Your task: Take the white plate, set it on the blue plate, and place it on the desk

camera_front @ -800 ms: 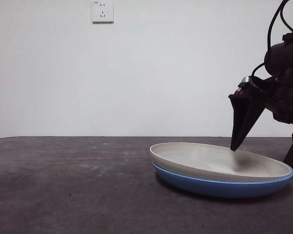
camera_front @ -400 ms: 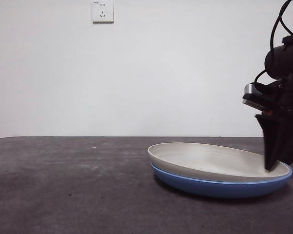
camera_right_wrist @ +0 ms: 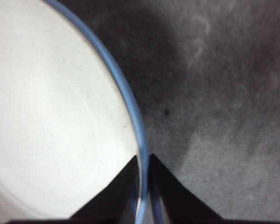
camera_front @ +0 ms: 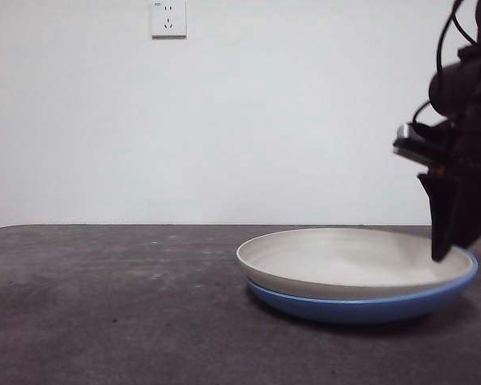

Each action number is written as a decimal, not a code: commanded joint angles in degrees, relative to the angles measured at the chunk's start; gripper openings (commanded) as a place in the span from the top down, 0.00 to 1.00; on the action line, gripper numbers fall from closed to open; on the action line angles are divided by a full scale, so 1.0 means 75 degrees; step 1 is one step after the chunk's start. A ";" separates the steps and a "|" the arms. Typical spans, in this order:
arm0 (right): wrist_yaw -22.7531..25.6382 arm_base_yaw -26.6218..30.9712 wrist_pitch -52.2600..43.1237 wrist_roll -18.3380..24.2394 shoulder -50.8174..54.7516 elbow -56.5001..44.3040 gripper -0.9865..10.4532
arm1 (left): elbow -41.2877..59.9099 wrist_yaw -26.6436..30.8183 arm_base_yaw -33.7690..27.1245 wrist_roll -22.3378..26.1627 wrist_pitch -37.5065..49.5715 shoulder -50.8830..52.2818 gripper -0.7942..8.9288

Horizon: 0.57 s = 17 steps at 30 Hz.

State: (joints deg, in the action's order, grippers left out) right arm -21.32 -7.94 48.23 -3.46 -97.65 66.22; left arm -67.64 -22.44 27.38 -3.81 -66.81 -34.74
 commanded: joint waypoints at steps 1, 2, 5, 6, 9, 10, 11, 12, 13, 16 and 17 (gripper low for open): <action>-0.0041 -0.0204 0.0248 -0.0163 0.0050 0.0595 0.91 | -0.0070 -0.0012 0.0020 0.0020 0.0125 -0.0020 0.24; -0.0038 -0.0291 0.0361 -0.0254 0.0050 0.0790 0.91 | -0.0070 -0.0012 0.0023 0.0020 0.0149 -0.0020 0.24; -0.0032 -0.0600 0.0393 -0.0708 0.0050 0.1212 0.91 | -0.0070 -0.0012 0.0020 0.0017 0.0306 -0.0020 0.24; -0.0032 -0.0691 0.0370 -0.0813 0.0050 0.1300 0.91 | -0.0070 -0.0012 0.0020 0.0017 0.0329 -0.0020 0.24; -0.0038 -0.1023 0.0178 -0.1137 0.0035 0.1448 0.91 | -0.0070 -0.0012 0.0020 0.0020 0.0341 -0.0020 0.24; -0.0041 -0.1122 0.0111 -0.1233 0.0035 0.1448 0.91 | -0.0073 -0.0012 0.0020 0.0020 0.0341 -0.0020 0.24; -0.0041 -0.1230 0.0070 -0.1309 0.0017 0.1448 0.91 | -0.0070 -0.0012 0.0023 0.0041 0.0341 -0.0020 0.24; -0.0085 -0.1346 0.0026 -0.1384 -0.0020 0.1448 0.91 | -0.0070 -0.0012 0.0020 0.0073 0.0341 -0.0020 0.24; -0.0111 -0.1434 0.0012 -0.1457 -0.0044 0.1448 0.91 | -0.0070 -0.0012 0.0023 0.0105 0.0338 -0.0020 0.24; -0.0154 -0.1702 -0.0178 -0.1617 -0.0201 0.1448 0.91 | -0.0070 -0.0012 0.0020 0.0201 0.0335 -0.0020 0.24; -0.0169 -0.1784 -0.0297 -0.1690 -0.0283 0.1448 0.91 | -0.0070 -0.0012 0.0023 0.0221 0.0335 -0.0020 0.24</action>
State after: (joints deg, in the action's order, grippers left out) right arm -22.09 -20.80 46.83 -14.11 -98.10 75.99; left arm -67.64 -22.44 27.38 -3.44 -64.77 -34.74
